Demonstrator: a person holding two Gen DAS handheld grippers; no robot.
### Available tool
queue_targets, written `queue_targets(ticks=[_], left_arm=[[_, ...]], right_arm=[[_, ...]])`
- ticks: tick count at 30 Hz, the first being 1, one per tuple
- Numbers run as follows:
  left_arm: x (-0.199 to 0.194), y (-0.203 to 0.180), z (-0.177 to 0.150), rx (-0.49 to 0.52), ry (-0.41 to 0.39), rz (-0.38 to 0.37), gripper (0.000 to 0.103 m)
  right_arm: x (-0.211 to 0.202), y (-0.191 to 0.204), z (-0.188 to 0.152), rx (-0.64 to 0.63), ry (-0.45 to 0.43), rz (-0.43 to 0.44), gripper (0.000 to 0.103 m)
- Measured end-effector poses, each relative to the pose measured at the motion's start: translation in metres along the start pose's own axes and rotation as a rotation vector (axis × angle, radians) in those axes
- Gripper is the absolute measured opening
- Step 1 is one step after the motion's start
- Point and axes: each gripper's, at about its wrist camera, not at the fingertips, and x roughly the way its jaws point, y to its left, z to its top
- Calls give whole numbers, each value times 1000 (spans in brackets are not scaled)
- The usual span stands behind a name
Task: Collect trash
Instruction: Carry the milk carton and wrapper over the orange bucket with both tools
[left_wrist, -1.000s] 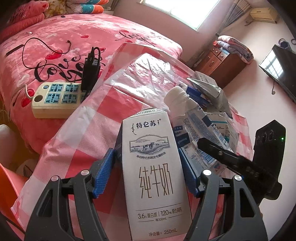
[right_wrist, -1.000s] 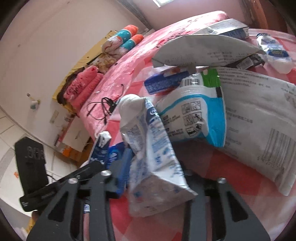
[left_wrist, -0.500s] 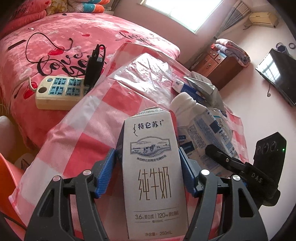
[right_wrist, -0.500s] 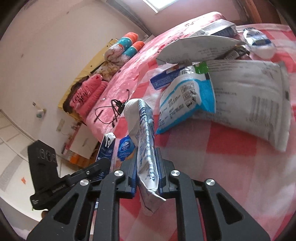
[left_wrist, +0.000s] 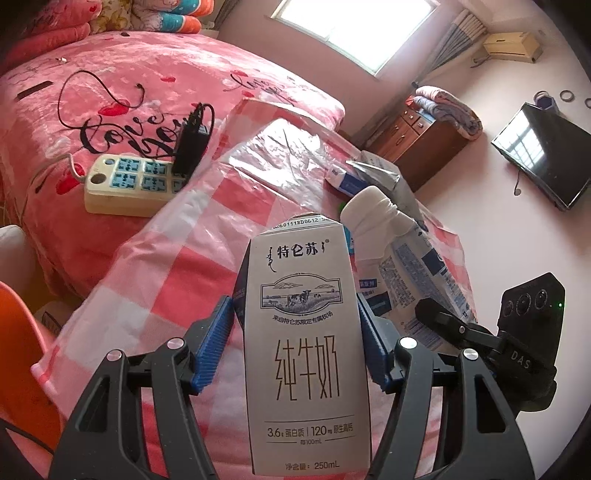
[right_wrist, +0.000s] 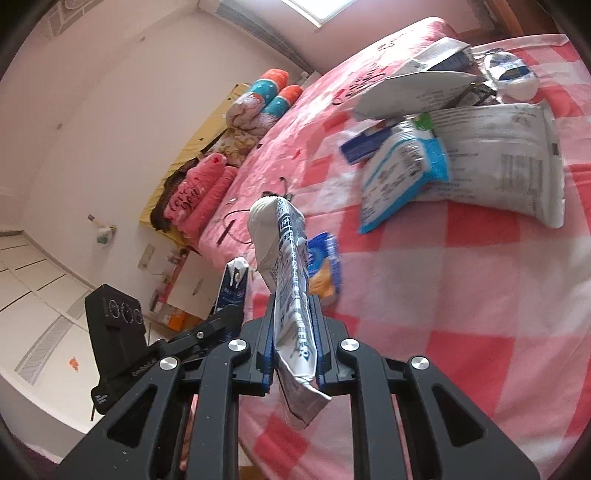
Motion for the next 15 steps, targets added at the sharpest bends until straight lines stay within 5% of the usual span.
queue_targets(ticks=[15], left_arm=[[-90,67,-7,-69,-119,120,65]], right_arm=[[51,82,-36,-98,166,114,17]])
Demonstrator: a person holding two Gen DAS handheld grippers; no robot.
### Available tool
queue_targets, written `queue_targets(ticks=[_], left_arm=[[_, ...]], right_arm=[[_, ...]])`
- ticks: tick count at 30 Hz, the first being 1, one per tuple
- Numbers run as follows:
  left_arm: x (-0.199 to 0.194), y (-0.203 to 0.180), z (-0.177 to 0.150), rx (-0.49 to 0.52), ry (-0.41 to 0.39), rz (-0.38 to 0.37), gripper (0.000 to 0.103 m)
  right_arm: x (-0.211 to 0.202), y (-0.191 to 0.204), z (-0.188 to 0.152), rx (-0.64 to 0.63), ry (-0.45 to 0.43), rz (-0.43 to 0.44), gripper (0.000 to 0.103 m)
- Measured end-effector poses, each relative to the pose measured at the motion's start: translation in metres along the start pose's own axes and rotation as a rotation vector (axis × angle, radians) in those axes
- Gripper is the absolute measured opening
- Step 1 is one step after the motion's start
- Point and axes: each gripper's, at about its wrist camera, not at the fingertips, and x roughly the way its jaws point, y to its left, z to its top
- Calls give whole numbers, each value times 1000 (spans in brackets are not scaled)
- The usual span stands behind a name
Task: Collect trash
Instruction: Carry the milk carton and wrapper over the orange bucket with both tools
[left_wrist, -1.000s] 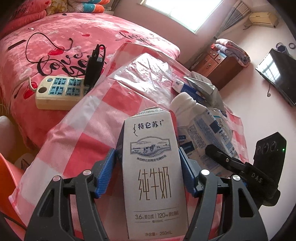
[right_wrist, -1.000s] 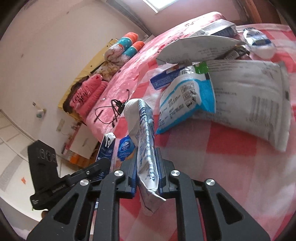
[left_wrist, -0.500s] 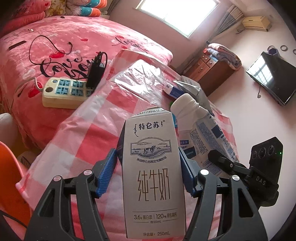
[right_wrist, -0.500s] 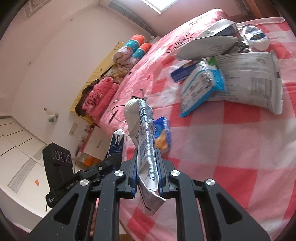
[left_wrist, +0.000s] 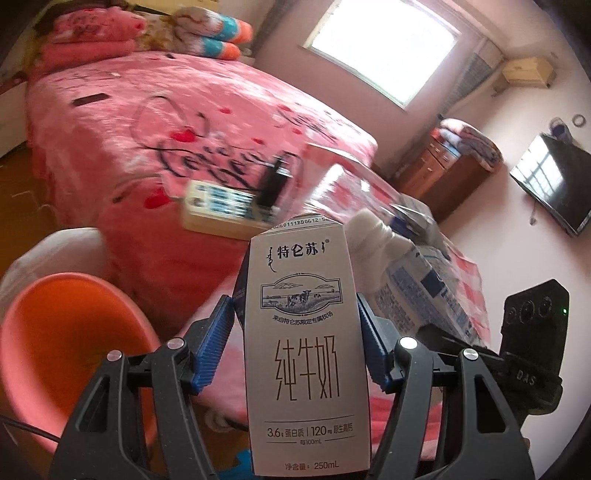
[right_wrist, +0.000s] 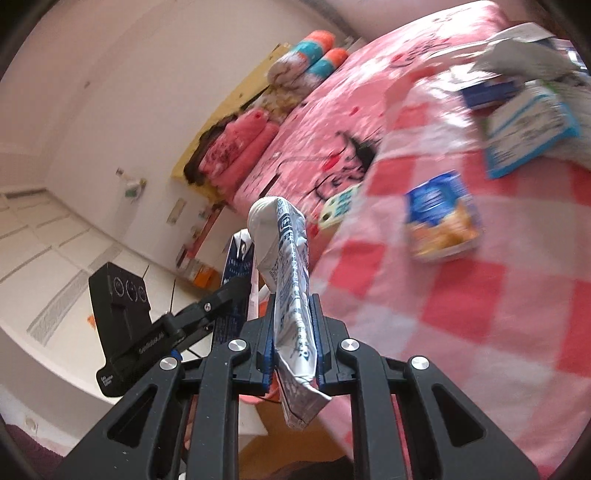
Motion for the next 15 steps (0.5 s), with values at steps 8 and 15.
queue_targets(ticks=[8,15], left_arm=[[-38,78,-6,-118,-51,138,65],[-54,143,-23,-228,-64,240,66]], right_arm=[[69,55,-17,-96,161,32,17],[126,95,-34,-174,277,19,19]])
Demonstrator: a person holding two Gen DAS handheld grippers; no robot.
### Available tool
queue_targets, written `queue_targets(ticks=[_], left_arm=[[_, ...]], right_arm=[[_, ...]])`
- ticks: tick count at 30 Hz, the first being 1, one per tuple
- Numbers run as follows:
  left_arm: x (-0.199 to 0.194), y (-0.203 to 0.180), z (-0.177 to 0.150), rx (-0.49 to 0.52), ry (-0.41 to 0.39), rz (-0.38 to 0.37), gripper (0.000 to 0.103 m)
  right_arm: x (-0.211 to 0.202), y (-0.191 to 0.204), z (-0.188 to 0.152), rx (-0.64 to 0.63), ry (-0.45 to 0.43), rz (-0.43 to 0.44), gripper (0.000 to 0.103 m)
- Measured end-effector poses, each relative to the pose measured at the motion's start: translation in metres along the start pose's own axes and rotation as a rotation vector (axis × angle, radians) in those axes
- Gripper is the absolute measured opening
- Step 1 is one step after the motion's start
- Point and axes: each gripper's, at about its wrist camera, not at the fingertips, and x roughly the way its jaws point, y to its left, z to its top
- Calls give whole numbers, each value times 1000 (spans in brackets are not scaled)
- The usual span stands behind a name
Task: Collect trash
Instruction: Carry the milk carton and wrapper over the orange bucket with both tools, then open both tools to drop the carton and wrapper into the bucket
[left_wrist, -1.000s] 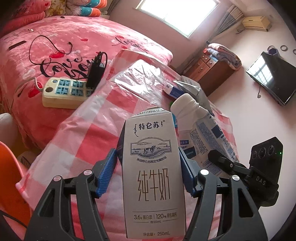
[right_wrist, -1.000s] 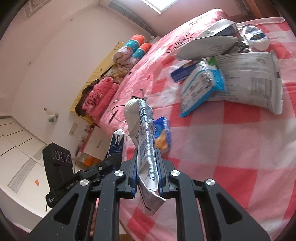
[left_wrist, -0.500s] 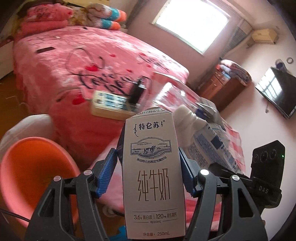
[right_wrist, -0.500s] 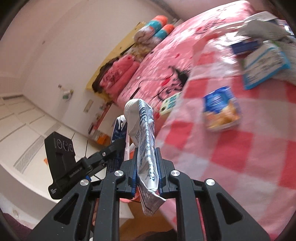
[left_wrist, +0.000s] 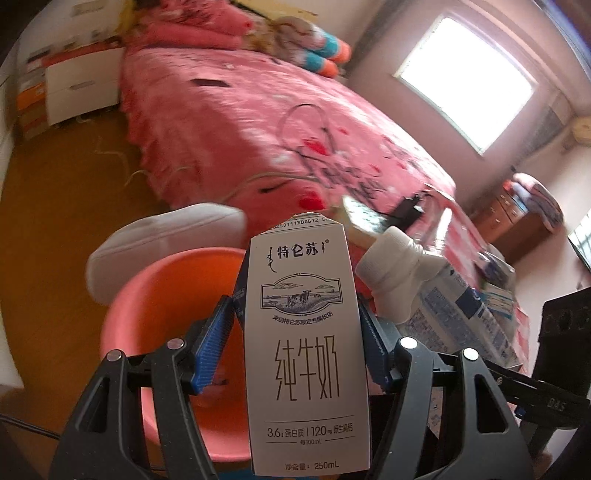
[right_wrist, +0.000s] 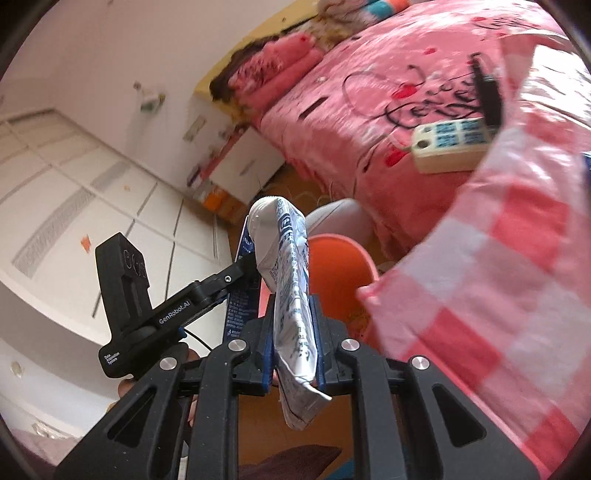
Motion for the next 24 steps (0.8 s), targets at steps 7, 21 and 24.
queue_targets(ticks=[7,21,24], left_arm=[[10,35,-7,-41,16,101,79],[23,8,-14,36,41,99,86],[24,-3,-17,66,40,65,86]], right_arm=[[32,1,-12,-34,45,-89,65],[-42,-20,-32,-79,-204,-300,91],[-50,-25,-40,-88,-229,-320,91]])
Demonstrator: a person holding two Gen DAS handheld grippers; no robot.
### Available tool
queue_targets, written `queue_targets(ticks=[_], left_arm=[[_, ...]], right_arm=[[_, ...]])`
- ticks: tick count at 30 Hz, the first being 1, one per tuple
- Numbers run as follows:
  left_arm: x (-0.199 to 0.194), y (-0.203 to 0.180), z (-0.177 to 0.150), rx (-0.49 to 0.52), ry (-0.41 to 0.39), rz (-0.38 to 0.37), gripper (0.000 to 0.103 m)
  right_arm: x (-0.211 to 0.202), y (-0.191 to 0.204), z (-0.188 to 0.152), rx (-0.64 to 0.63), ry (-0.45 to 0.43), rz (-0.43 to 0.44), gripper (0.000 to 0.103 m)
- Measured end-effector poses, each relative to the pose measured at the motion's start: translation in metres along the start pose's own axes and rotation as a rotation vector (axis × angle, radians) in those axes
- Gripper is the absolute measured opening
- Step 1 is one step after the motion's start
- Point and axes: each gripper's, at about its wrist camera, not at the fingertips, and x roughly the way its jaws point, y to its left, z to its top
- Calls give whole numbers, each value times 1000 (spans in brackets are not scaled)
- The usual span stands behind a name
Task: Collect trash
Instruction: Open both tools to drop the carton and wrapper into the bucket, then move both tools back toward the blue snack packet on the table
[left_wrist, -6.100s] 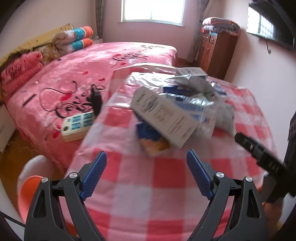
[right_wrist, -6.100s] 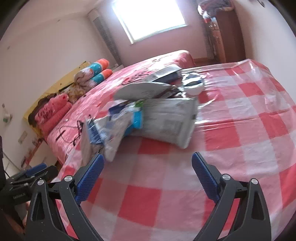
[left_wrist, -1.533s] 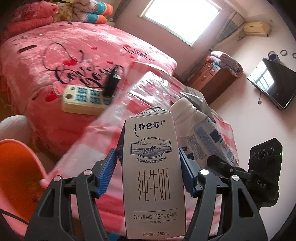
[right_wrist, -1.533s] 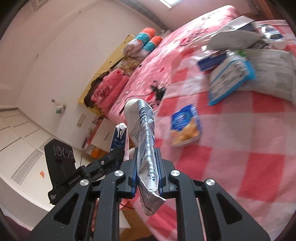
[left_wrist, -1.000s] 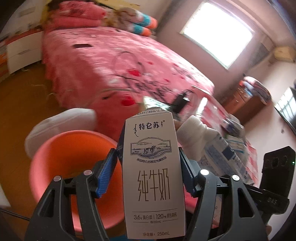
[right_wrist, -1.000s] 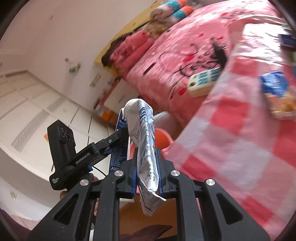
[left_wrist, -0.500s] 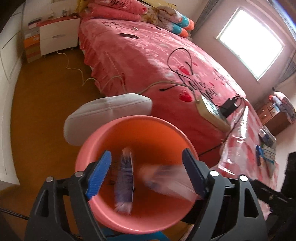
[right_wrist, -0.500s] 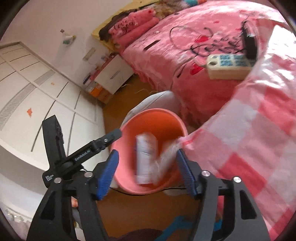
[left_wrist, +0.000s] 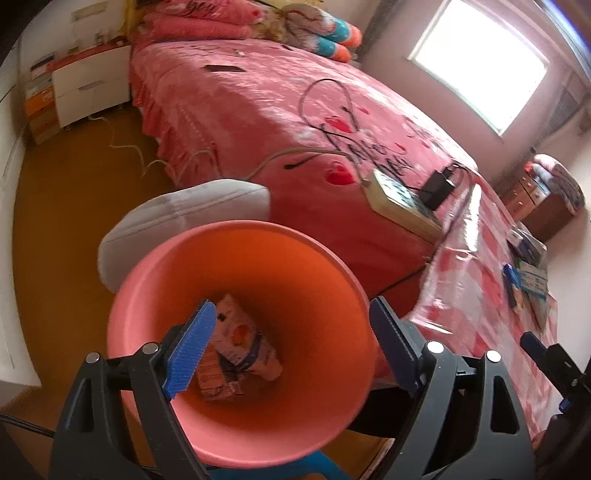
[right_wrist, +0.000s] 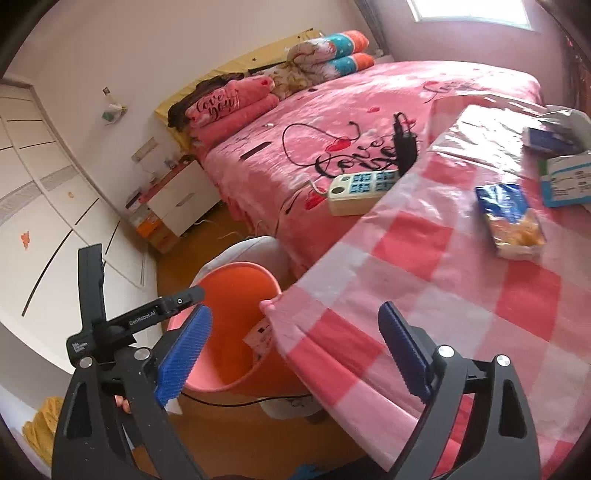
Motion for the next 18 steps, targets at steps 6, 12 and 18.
queue_targets(ticks=[6,12,18], left_arm=[[-6,-26,-5,61,-33,-89,86],[-7,-51,-7,121,-38,-105,86],[-4,-77,-13,171,3,-117,86]], right_arm=[[-13,-13,-10,-4,-50,-39,91],[-29,-23,-15,-13,-114,-65,94],[-42,-34,-19,-10,-146,-90,94]])
